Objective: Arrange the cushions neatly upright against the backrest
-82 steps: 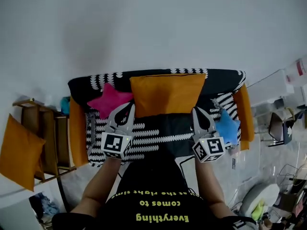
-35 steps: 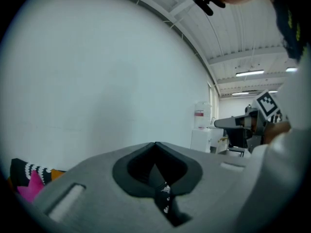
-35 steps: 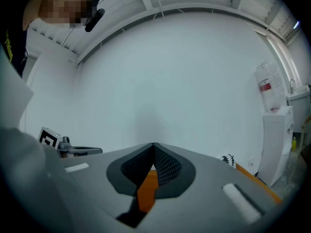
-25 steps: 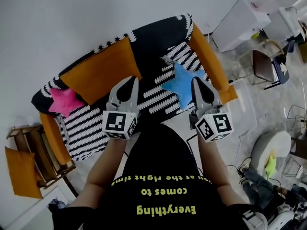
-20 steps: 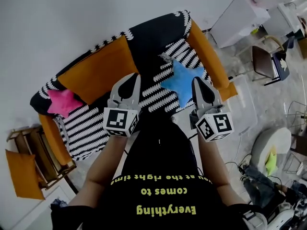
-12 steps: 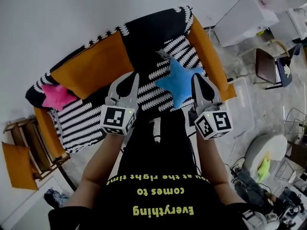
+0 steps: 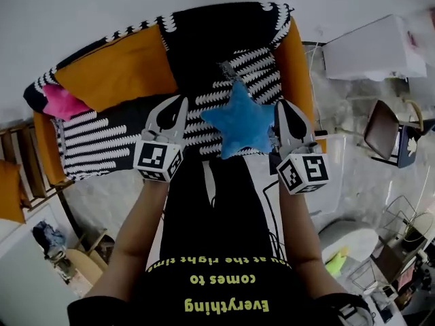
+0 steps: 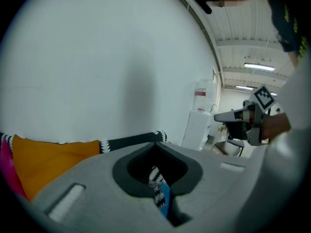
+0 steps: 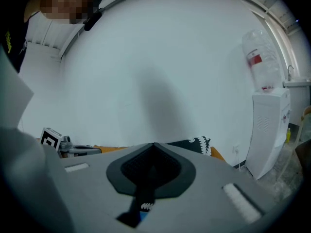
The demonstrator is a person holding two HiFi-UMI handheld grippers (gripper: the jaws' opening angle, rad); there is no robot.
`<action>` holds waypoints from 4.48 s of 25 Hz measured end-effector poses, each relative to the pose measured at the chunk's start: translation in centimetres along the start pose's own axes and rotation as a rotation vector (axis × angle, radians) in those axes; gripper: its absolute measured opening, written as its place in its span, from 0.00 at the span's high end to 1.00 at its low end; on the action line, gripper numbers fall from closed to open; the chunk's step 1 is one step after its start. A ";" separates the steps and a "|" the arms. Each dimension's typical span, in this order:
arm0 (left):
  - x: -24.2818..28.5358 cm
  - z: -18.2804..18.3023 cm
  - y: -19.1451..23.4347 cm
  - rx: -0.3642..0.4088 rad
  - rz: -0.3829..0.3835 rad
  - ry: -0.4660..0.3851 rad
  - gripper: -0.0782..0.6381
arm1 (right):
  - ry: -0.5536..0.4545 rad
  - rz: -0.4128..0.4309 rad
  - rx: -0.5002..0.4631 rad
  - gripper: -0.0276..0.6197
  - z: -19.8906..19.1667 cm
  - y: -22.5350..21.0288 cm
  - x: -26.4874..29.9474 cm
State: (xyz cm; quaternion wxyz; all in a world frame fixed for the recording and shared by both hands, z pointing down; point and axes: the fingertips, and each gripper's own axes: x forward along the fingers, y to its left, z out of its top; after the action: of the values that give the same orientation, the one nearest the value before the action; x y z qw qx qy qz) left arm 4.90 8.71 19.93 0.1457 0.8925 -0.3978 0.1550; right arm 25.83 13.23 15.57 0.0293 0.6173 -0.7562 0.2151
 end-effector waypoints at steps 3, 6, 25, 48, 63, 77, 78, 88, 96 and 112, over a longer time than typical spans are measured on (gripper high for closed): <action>1.7 -2.7 0.5 0.018 0.058 0.047 0.89 | 0.055 0.034 -0.015 0.94 -2.3 -2.0 1.6; 3.1 -5.4 0.9 -0.016 0.074 0.081 0.89 | 0.115 0.049 -0.020 0.94 -5.5 -3.4 3.3; 9.0 -33.7 1.4 -0.305 0.041 0.464 0.55 | 0.569 -0.081 0.066 0.59 -32.5 -17.1 6.2; 13.4 -41.0 -1.8 -0.520 -0.272 0.652 0.09 | 0.799 0.006 0.345 0.25 -41.0 -22.2 8.7; 12.9 -37.1 -3.7 -0.531 -0.311 0.577 0.66 | 0.701 0.002 0.480 0.77 -38.5 -20.9 6.0; 17.1 -21.6 7.9 -0.298 -0.097 0.226 0.73 | 0.330 0.070 0.347 0.89 -23.9 -18.8 17.6; 17.8 -20.5 8.9 -0.284 -0.074 0.201 0.73 | 0.302 0.075 0.335 0.89 -22.7 -18.8 19.0; 23.8 -17.1 13.1 -0.098 0.010 0.089 0.67 | 0.213 0.002 0.196 0.84 -20.4 -22.0 25.6; 23.3 -21.3 18.1 -0.229 0.202 0.136 0.43 | 0.201 -0.043 0.105 0.64 -21.8 -22.6 25.8; 12.4 -3.5 11.1 0.012 0.261 -0.140 0.89 | -0.124 0.057 0.057 0.94 -4.0 -10.7 16.5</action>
State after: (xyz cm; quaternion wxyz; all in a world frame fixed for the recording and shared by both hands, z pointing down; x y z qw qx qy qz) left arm 3.82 -5.31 29.49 0.0910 0.8426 -0.5188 0.1121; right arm 31.20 -2.08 27.46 -0.0413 0.6083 -0.7673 0.1988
